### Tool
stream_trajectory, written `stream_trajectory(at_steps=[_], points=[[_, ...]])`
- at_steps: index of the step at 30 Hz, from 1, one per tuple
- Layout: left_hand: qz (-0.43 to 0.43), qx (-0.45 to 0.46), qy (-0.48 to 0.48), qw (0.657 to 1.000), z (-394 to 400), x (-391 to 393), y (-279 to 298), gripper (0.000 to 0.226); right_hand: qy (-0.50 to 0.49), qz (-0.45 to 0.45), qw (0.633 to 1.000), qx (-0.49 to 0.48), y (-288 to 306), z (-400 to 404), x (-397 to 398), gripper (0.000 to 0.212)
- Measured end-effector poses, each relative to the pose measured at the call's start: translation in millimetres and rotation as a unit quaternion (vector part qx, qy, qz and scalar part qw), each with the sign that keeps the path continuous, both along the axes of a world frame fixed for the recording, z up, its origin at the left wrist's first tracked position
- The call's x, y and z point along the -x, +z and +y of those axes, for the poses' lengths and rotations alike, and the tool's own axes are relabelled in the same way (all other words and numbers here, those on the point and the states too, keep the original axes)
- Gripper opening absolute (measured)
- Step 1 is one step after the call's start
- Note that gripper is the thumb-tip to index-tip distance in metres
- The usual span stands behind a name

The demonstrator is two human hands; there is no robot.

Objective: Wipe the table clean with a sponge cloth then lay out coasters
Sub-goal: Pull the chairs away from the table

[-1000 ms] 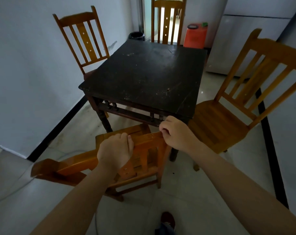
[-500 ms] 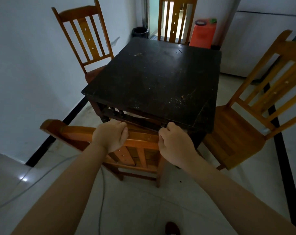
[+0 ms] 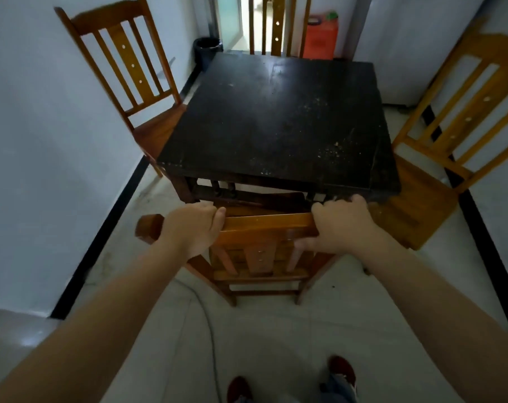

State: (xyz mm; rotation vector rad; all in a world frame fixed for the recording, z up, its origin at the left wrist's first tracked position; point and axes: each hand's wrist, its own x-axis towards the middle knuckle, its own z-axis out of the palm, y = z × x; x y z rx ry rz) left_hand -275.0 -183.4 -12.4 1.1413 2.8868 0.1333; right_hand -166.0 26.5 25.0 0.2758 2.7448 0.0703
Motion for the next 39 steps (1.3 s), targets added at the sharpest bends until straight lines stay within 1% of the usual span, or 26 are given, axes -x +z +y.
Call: stream_trajectory(at_steps=[2,3,6,10,14,19,21,23,24,27,28,30,33,36,39], points=[[0.030,-0.048,0.000,0.998,-9.2,2.1,-5.5,0.040,-0.038,0.054,0.996,0.060,-11.9,-7.4,4.6,0.048],[0.043,-0.062,-0.005,0.997,-11.3,2.8,-7.9,0.042,-0.054,0.079,0.993,0.074,-16.6,-7.1,4.8,0.048],[0.051,-0.107,-0.021,0.993,-12.2,5.8,-12.8,0.042,-0.058,0.143,0.986,0.059,-24.5,-3.2,1.0,0.047],[0.096,-0.148,-0.058,0.983,-10.9,8.6,-12.5,0.039,-0.052,0.156,0.985,0.060,-29.3,-3.2,-4.1,0.044],[0.098,-0.159,-0.095,0.978,-11.2,29.1,-16.3,0.039,-0.075,0.171,0.980,0.063,-33.5,-10.4,-0.3,0.045],[0.091,-0.162,-0.112,0.976,-14.0,67.6,-17.7,0.039,-0.099,0.185,0.975,0.073,-30.5,-22.3,22.7,0.045],[0.086,-0.166,-0.116,0.975,-18.9,84.2,-18.1,0.039,-0.092,0.220,0.970,0.055,-36.0,-28.9,33.3,0.048],[0.086,-0.175,-0.118,0.974,-21.7,93.7,-17.8,0.039,-0.049,0.295,0.954,0.007,-46.5,-30.5,42.0,0.053],[0.089,-0.180,-0.117,0.973,-21.6,95.7,-17.7,0.039,-0.038,0.318,0.947,-0.009,-49.0,-30.1,45.5,0.055],[0.113,-0.202,-0.108,0.967,-16.0,97.0,-21.7,0.040,-0.025,0.332,0.943,-0.023,-47.3,-23.1,52.7,0.056],[0.115,-0.206,-0.108,0.966,-12.2,95.2,-23.5,0.043,-0.020,0.337,0.941,-0.015,-46.5,-18.4,52.6,0.058],[0.118,-0.212,-0.110,0.964,-4.4,89.2,-26.7,0.057,-0.017,0.350,0.936,0.002,-47.8,-7.2,50.1,0.062],[0.126,-0.214,-0.119,0.961,4.2,84.0,-30.5,0.065,-0.009,0.364,0.931,0.016,-48.4,3.5,46.4,0.051],[0.136,-0.221,-0.124,0.958,6.4,85.8,-29.3,0.064,-0.017,0.374,0.927,0.023,-51.1,4.3,47.7,0.050],[0.132,-0.213,-0.134,0.959,4.0,94.7,-27.6,0.050,-0.030,0.376,0.926,0.025,-53.3,-3.1,53.4,0.060]])
